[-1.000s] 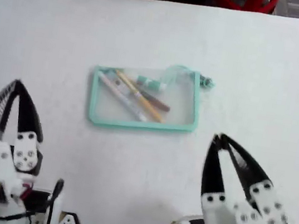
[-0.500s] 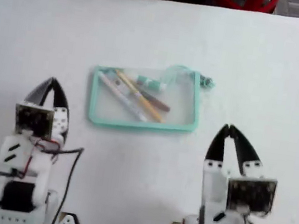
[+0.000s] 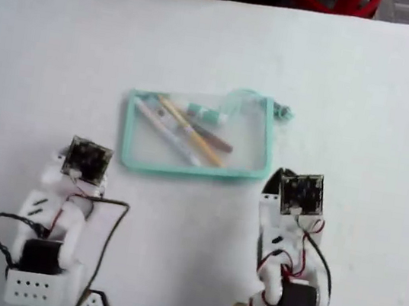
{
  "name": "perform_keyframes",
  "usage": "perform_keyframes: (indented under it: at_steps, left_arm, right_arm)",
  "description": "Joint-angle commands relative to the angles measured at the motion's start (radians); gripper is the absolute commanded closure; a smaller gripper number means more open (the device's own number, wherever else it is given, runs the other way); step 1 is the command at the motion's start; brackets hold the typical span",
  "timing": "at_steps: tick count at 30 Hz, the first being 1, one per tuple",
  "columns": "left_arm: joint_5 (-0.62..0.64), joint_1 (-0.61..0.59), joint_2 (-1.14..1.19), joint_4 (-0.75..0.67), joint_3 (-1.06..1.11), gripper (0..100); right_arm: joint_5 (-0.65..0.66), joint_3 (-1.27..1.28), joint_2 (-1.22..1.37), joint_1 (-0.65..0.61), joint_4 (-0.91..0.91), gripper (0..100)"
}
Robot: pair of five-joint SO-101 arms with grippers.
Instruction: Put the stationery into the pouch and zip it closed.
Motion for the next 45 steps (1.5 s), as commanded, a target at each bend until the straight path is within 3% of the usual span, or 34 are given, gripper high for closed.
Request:
perform_keyframes:
  at_steps: [1, 8, 45]
  left_arm:
    - [-0.008, -0.004, -0.010, 0.147, -0.005, 98]
    - [-0.012, 0.002, -0.013, 0.448, -0.025, 98]
    - [-0.014, 0.002, -0.010, 0.431, -0.003, 98]
  right_arm:
    - [0.002, 0.012, -0.010, 0.004, 0.067, 98.0]
    - [0.002, 0.012, -0.010, 0.001, 0.590, 98.0]
    - [0.005, 0.012, -0.012, -0.005, 0.568, 97.8]
